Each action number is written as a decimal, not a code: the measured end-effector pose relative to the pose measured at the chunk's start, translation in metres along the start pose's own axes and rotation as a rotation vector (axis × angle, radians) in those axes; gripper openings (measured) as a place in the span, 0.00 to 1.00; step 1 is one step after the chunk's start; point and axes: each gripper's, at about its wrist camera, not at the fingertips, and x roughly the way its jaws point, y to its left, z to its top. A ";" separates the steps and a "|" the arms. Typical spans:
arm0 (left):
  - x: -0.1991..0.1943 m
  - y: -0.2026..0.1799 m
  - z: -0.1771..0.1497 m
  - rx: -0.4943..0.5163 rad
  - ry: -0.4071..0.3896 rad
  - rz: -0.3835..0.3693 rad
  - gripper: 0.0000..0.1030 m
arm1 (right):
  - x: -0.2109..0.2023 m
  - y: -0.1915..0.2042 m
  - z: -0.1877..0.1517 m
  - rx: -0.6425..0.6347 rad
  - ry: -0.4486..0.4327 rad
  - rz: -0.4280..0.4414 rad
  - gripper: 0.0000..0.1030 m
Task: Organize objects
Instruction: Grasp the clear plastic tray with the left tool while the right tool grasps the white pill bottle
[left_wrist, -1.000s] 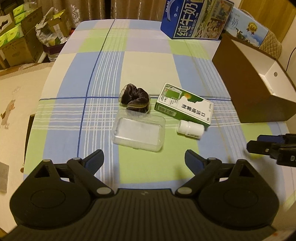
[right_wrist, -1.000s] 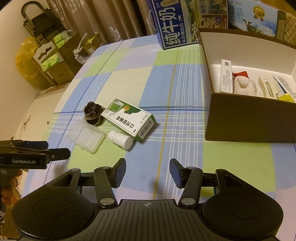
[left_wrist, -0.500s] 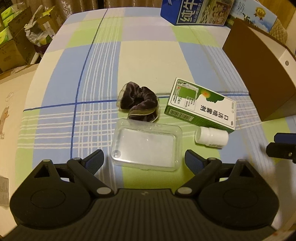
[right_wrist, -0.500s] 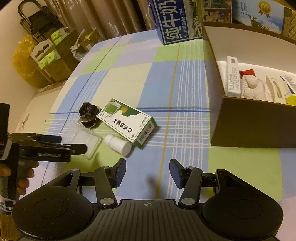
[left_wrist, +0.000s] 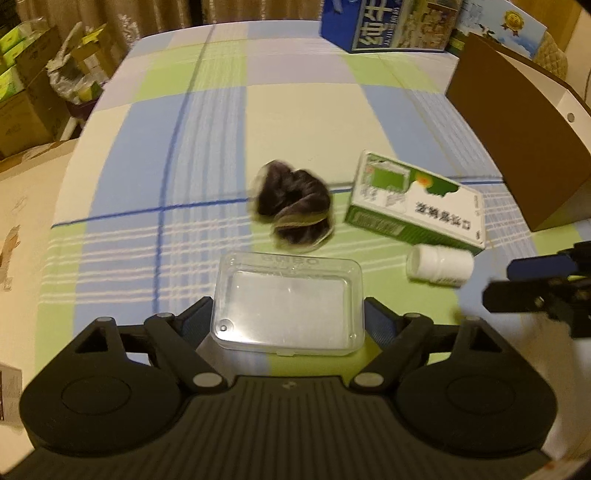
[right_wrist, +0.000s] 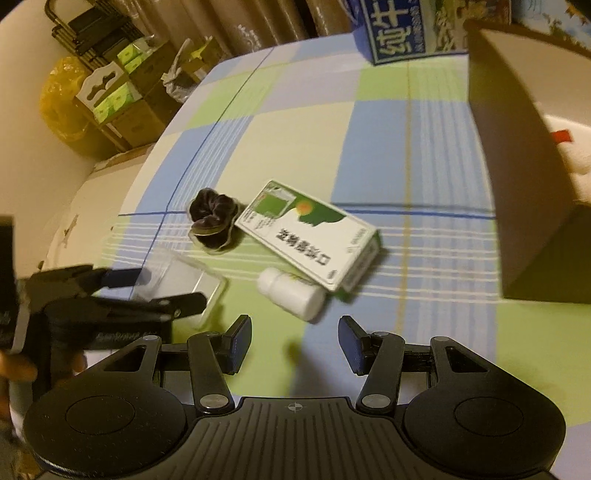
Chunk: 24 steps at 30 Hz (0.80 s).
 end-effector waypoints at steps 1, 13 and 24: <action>-0.002 0.005 -0.002 -0.010 0.001 0.008 0.81 | 0.004 0.002 0.001 0.003 0.007 0.000 0.48; -0.015 0.060 -0.016 -0.139 0.002 0.093 0.81 | 0.038 0.023 0.012 0.041 -0.009 -0.089 0.48; -0.014 0.059 -0.015 -0.139 -0.004 0.082 0.81 | 0.056 0.040 0.016 0.058 -0.028 -0.209 0.48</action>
